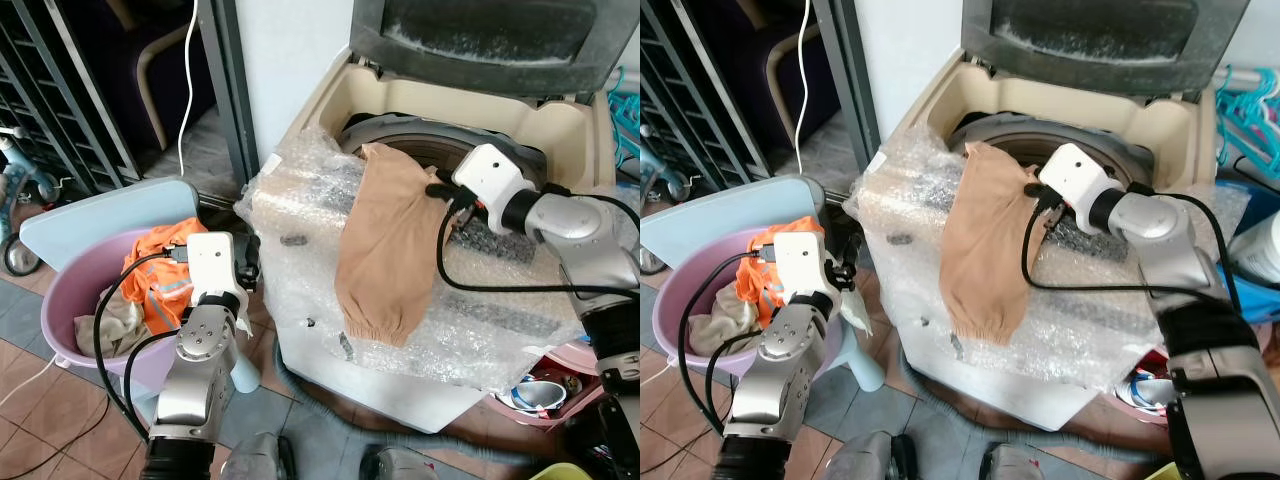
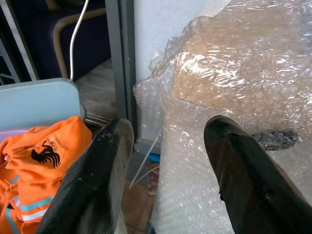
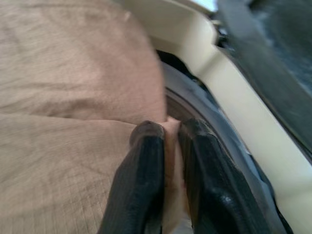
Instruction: Clothes washing
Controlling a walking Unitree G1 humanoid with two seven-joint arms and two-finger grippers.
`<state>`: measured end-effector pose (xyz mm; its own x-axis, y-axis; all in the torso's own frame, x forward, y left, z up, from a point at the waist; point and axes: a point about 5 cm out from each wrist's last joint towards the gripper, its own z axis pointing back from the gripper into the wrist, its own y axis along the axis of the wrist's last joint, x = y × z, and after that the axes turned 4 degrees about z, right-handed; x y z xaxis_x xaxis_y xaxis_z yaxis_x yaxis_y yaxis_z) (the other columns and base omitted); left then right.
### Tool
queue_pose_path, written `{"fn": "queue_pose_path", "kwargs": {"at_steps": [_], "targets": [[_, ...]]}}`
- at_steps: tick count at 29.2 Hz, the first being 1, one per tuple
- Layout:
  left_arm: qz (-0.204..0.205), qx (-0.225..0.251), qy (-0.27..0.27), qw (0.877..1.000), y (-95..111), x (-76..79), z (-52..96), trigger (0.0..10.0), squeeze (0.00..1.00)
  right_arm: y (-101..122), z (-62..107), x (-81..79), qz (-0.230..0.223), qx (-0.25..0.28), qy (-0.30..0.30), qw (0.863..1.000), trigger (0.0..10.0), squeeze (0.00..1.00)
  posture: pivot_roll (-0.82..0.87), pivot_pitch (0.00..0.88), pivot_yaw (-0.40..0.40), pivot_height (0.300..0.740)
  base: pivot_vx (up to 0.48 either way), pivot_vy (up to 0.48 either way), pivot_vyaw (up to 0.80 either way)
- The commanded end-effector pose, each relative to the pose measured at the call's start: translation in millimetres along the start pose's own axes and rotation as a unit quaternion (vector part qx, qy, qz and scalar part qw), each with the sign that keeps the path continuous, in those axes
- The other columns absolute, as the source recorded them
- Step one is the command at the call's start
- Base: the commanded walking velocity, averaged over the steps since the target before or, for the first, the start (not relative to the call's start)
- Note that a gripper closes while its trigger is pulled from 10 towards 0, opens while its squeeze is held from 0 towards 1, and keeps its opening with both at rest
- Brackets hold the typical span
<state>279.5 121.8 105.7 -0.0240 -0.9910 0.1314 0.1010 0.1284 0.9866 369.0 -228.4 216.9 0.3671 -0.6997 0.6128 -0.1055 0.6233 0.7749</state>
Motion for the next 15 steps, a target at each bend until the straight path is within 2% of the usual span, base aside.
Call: {"fn": "queue_pose_path", "kwargs": {"at_steps": [1,4,6,8,9,10,12,14,15], "targets": [[0.008,-0.003,0.001,1.000,0,2.0,-1.0,10.0,0.00,10,0.1,29.2,-0.053,0.020,-0.095,0.994,0.0,0.00,-0.04,0.086,0.051,0.740,0.000,0.000,0.00],[0.009,-0.004,0.001,1.000,0,1.8,-1.3,10.0,0.00,32,-3.9,50.3,-0.106,0.072,-0.172,0.977,0.0,0.00,-0.05,0.086,0.053,0.740,0.000,0.000,0.00],[0.009,-0.004,0.001,1.000,0,1.9,-1.6,10.0,0.00,48,-6.0,64.0,-0.134,0.100,-0.227,0.959,0.0,0.00,-0.04,0.084,0.052,0.740,0.000,0.000,0.00],[0.009,-0.004,0.001,1.000,0,2.1,-1.6,10.0,0.00,50,-6.6,65.6,-0.133,0.102,-0.233,0.958,0.0,0.00,-0.04,0.084,0.051,0.740,0.000,0.000,0.00],[0.009,-0.002,0.002,1.000,0,2.4,-1.3,10.0,0.00,61,-9.8,61.5,-0.138,0.130,-0.200,0.961,10.0,0.76,-0.03,0.084,0.045,0.740,0.000,0.000,0.00],[0.009,-0.001,0.005,1.000,1,2.0,-0.8,10.0,0.00,71,-12.5,52.8,-0.148,0.164,-0.139,0.965,10.0,1.00,-0.03,0.085,0.041,0.740,0.000,0.000,0.00],[0.009,0.000,0.010,1.000,1,0.5,0.1,10.0,0.00,76,-11.5,44.6,-0.146,0.188,-0.086,0.967,10.0,1.00,-0.03,0.087,0.039,0.740,0.000,0.000,0.00],[0.012,-0.003,0.016,1.000,0,-2.2,1.0,10.0,0.00,76,-4.5,37.7,-0.116,0.203,-0.042,0.971,10.0,1.00,-0.03,0.089,0.036,0.740,0.000,0.000,0.00],[0.015,-0.005,0.019,1.000,-1,-3.1,1.5,10.0,0.00,67,1.5,33.5,-0.094,0.195,-0.020,0.976,10.0,1.00,-0.04,0.090,0.036,0.740,0.000,0.000,0.00]]}}
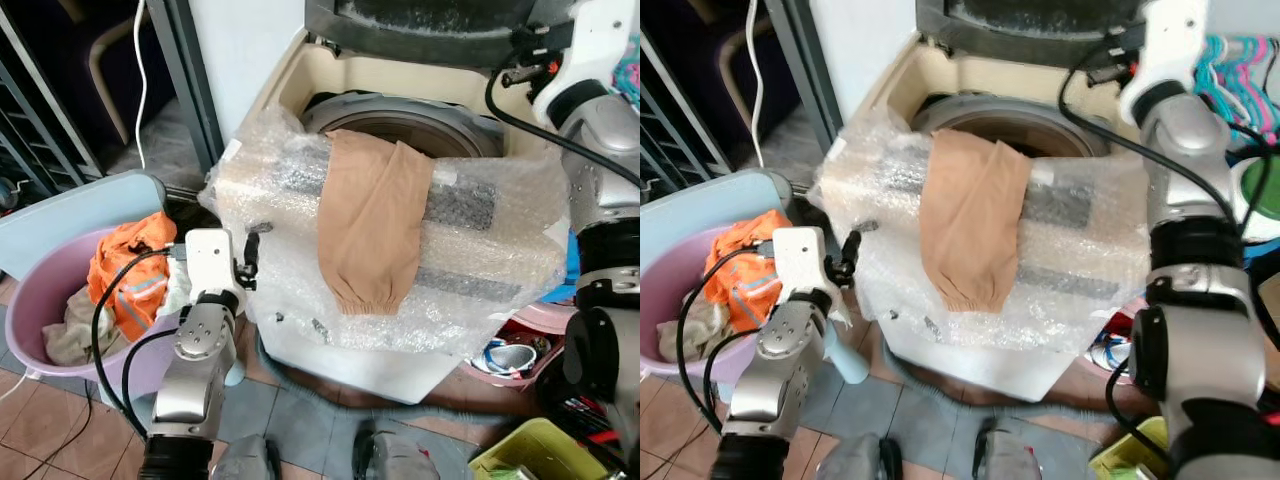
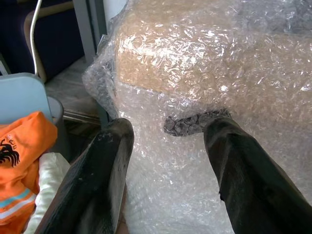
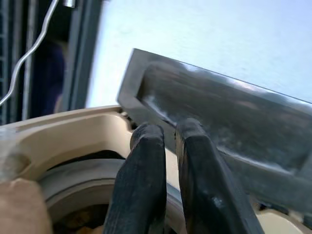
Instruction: Clothes washing
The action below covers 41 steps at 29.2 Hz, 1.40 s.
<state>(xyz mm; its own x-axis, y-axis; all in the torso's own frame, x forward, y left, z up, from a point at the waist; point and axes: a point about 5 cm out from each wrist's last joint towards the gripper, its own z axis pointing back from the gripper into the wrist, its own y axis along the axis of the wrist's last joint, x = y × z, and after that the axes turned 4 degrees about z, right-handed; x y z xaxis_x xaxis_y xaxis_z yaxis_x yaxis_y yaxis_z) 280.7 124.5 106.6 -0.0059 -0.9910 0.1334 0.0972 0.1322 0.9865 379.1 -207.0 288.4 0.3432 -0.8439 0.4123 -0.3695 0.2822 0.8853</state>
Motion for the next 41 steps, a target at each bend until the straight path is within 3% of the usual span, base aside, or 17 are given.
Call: {"fn": "queue_pose_path", "kwargs": {"at_steps": [1,2,4,6,15,20,25,26,27,28,33,41], "targets": [[0.013,-0.007,0.010,1.000,-3,-0.6,2.4,10.0,0.00,3,6.7,1.2,0.017,0.003,0.028,0.999,10.0,1.00,-0.04,0.090,0.036,0.740,0.000,0.000,0.00],[0.015,-0.008,0.007,1.000,-3,0.5,2.0,10.0,0.00,-2,15.2,-0.6,-0.003,0.004,0.048,0.999,10.0,1.00,-0.04,0.091,0.039,0.740,0.000,0.000,0.00],[0.015,-0.008,0.000,1.000,-3,2.7,1.0,10.0,0.00,-9,25.1,-6.8,0.004,-0.004,0.072,0.997,10.0,1.00,-0.05,0.091,0.044,0.740,0.000,0.000,0.00],[0.015,-0.010,-0.004,1.000,-4,3.4,0.5,10.0,0.00,-22,38.1,-27.6,0.022,-0.030,0.134,0.990,10.0,1.00,-0.05,0.091,0.054,0.740,0.000,0.000,0.00],[0.036,-0.018,-0.013,0.999,-3,-0.1,2.0,10.0,0.00,-52,62.1,-69.4,0.027,-0.080,0.239,0.967,10.0,1.00,-0.04,0.094,0.060,0.740,0.000,0.000,0.00],[0.057,-0.019,-0.035,0.998,-4,-2.9,7.6,10.0,0.00,-54,66.7,-72.4,0.023,-0.087,0.246,0.965,10.0,1.00,-0.04,0.095,0.058,0.740,0.000,0.000,0.00],[0.049,-0.021,-0.036,0.998,-6,-5.4,9.8,10.0,0.00,-53,64.4,-83.5,0.021,-0.080,0.262,0.961,10.0,1.00,-0.03,0.098,0.059,0.740,0.000,0.000,0.00],[0.048,-0.021,-0.037,0.998,-5,-4.9,9.3,10.0,0.00,-55,62.9,-86.1,0.031,-0.083,0.261,0.961,10.0,0.89,-0.03,0.097,0.059,0.740,0.000,0.000,0.00],[0.046,-0.021,-0.038,0.998,-5,-4.3,8.8,10.0,0.00,-58,61.4,-90.0,0.043,-0.088,0.262,0.960,8.7,0.70,-0.03,0.097,0.060,0.740,0.000,0.000,0.00],[0.046,-0.021,-0.039,0.998,-5,-3.7,8.6,10.0,0.00,-59,61.3,-92.5,0.051,-0.091,0.265,0.958,0.0,0.00,-0.03,0.097,0.060,0.740,0.000,0.000,0.00],[0.045,-0.021,-0.042,0.998,-4,-2.4,8.9,10.0,0.00,-63,58.4,-100.5,0.066,-0.098,0.257,0.959,0.0,0.00,-0.03,0.096,0.059,0.740,0.000,0.000,0.00],[0.044,-0.023,-0.039,0.998,-6,-2.1,8.4,10.0,0.00,-64,48.2,-85.9,0.072,-0.095,0.177,0.977,0.0,0.00,-0.04,0.093,0.056,0.740,0.000,0.000,0.00]]}}
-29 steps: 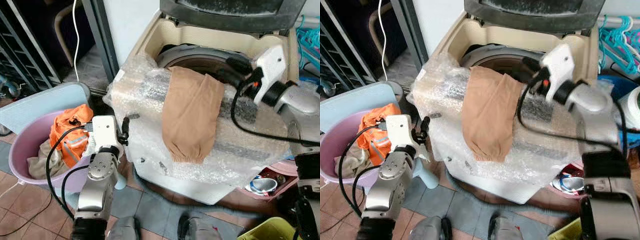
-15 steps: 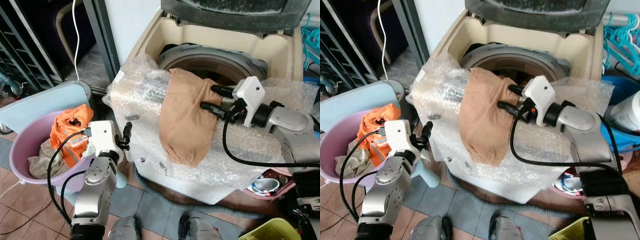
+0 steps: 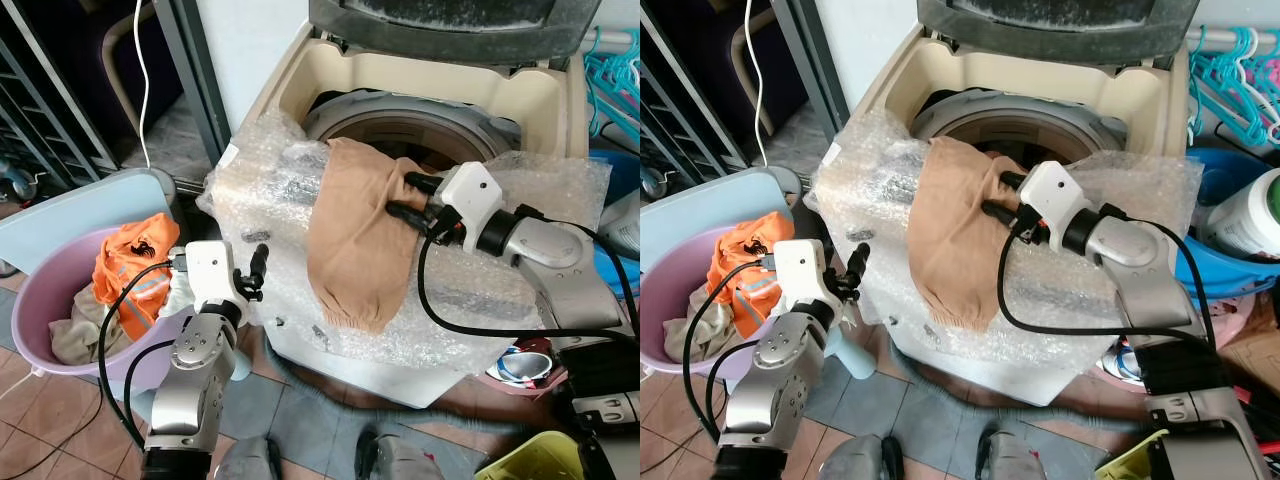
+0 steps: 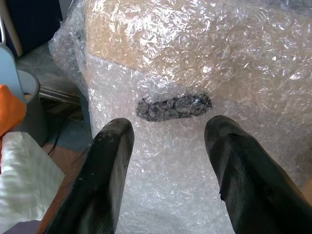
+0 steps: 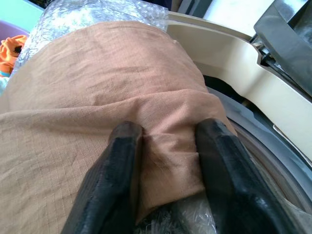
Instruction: Clothes washing
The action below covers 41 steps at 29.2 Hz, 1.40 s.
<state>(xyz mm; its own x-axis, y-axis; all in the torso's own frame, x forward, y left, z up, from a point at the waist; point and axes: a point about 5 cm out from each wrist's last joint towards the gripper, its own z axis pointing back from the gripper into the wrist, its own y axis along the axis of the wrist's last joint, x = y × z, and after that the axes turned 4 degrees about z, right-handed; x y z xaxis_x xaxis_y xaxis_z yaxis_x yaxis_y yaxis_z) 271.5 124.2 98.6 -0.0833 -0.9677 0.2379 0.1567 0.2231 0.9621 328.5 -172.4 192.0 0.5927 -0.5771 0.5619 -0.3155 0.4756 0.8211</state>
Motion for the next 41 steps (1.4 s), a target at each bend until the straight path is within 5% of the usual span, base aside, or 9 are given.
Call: {"fn": "queue_pose_path", "kwargs": {"at_steps": [1,15,24,25,26,27,28,34,41], "targets": [[-0.005,0.005,0.006,1.000,3,-0.7,0.0,10.0,0.00,-7,-2.5,5.4,-0.017,-0.019,-0.027,0.999,0.0,0.00,-0.04,0.092,0.055,0.740,0.000,0.000,0.00],[-0.006,0.006,0.008,1.000,3,1.6,-2.5,10.0,0.00,-11,-12.0,22.2,-0.043,-0.037,-0.089,0.994,0.0,0.00,-0.03,0.080,0.048,0.740,0.000,0.000,0.00],[-0.002,0.004,0.009,1.000,2,4.1,-4.6,10.0,0.00,-7,-31.0,62.0,-0.235,-0.024,-0.236,0.943,0.0,0.00,-0.04,0.078,0.044,0.740,0.000,0.000,0.00],[-0.002,0.004,0.009,1.000,2,4.1,-4.5,10.0,0.00,-7,-32.2,61.6,-0.241,-0.027,-0.234,0.941,5.8,0.00,-0.04,0.079,0.043,0.740,0.000,0.000,0.00],[-0.001,0.004,0.010,1.000,2,4.0,-4.5,10.0,0.00,-8,-32.8,61.3,-0.244,-0.030,-0.233,0.941,5.8,0.00,-0.04,0.079,0.043,0.740,0.000,0.000,0.00],[0.001,0.003,0.013,1.000,1,3.4,-4.3,10.0,0.00,-11,-32.5,62.0,-0.251,-0.044,-0.242,0.936,10.0,0.00,-0.04,0.080,0.039,0.740,0.000,0.000,0.00],[0.001,0.003,0.014,1.000,1,3.3,-4.1,10.0,0.00,-12,-32.3,62.0,-0.255,-0.046,-0.242,0.935,10.0,1.00,-0.03,0.081,0.038,0.740,0.000,0.000,0.00],[0.004,-0.001,0.018,1.000,0,2.9,-3.6,10.0,0.00,9,-28.1,67.6,-0.159,0.028,-0.228,0.960,10.0,1.00,-0.04,0.085,0.035,0.740,0.000,0.000,0.00],[0.005,-0.004,0.018,1.000,-1,2.1,-3.4,10.0,0.00,25,-10.4,77.2,-0.122,0.071,-0.186,0.972,10.0,1.00,-0.04,0.089,0.041,0.740,0.000,0.000,0.00]]}}
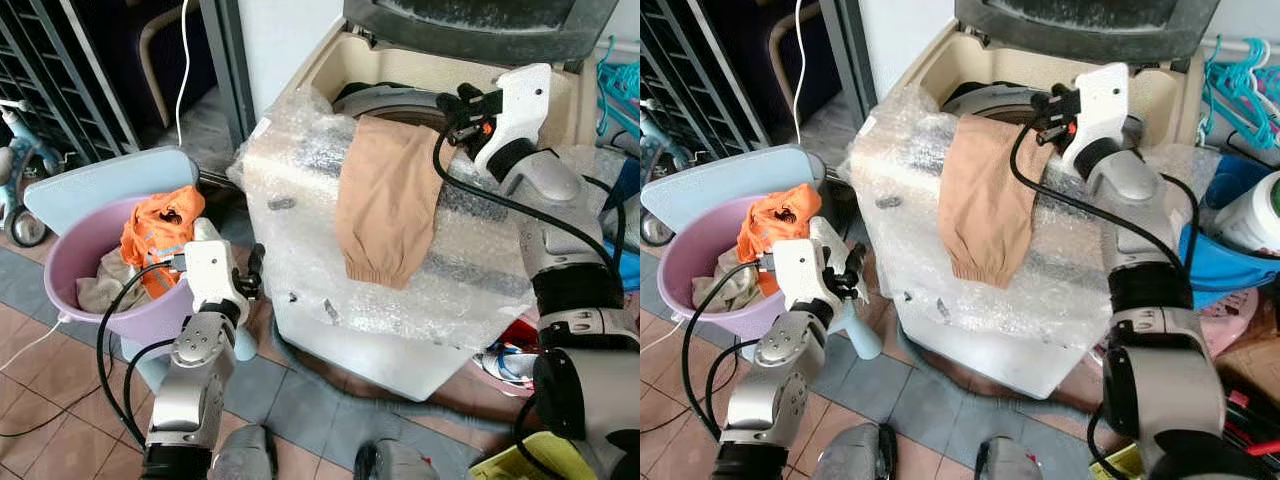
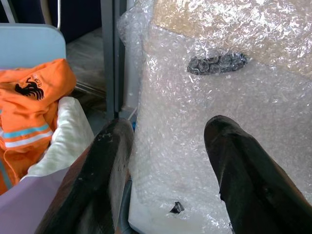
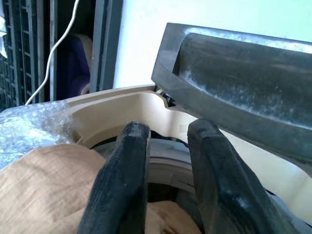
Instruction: Clothes washing
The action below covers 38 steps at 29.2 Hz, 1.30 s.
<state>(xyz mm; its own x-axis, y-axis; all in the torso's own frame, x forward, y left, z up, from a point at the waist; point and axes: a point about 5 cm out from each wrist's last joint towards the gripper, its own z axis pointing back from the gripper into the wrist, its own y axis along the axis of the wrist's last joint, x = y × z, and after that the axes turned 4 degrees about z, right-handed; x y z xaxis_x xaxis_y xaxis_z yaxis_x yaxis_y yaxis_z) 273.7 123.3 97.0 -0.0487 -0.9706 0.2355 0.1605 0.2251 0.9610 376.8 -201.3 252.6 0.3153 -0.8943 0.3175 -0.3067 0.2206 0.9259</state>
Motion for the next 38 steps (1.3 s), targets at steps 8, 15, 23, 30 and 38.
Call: {"fn": "queue_pose_path", "kwargs": {"at_steps": [8,15,23,30,38], "targets": [[0.004,-0.009,0.002,1.000,-1,-0.4,-1.2,10.0,0.00,-6,69.4,-16.0,-0.047,-0.080,0.282,0.955,10.0,1.00,-0.05,0.091,0.046,0.740,0.000,0.000,0.00],[0.002,-0.013,-0.007,1.000,-1,0.8,-3.1,10.0,0.00,-13,96.5,-16.4,-0.064,-0.133,0.330,0.933,10.0,0.92,-0.06,0.092,0.063,0.740,0.000,0.000,0.00],[0.000,-0.017,-0.009,1.000,-1,-0.3,-3.1,10.0,0.00,-21,107.6,-8.3,-0.062,-0.181,0.326,0.926,10.0,0.93,-0.05,0.092,0.066,0.740,0.000,0.000,0.00],[-0.001,-0.021,-0.009,1.000,-1,-0.3,-2.7,10.0,0.00,-31,98.6,-19.2,-0.051,-0.189,0.320,0.927,10.0,0.91,-0.04,0.093,0.066,0.740,0.000,0.000,0.00],[0.000,-0.030,-0.010,1.000,-3,0.3,-2.6,10.0,0.00,-45,82.7,-41.2,-0.067,-0.197,0.304,0.930,10.0,0.00,-0.04,0.094,0.063,0.740,0.000,0.000,0.00]]}}
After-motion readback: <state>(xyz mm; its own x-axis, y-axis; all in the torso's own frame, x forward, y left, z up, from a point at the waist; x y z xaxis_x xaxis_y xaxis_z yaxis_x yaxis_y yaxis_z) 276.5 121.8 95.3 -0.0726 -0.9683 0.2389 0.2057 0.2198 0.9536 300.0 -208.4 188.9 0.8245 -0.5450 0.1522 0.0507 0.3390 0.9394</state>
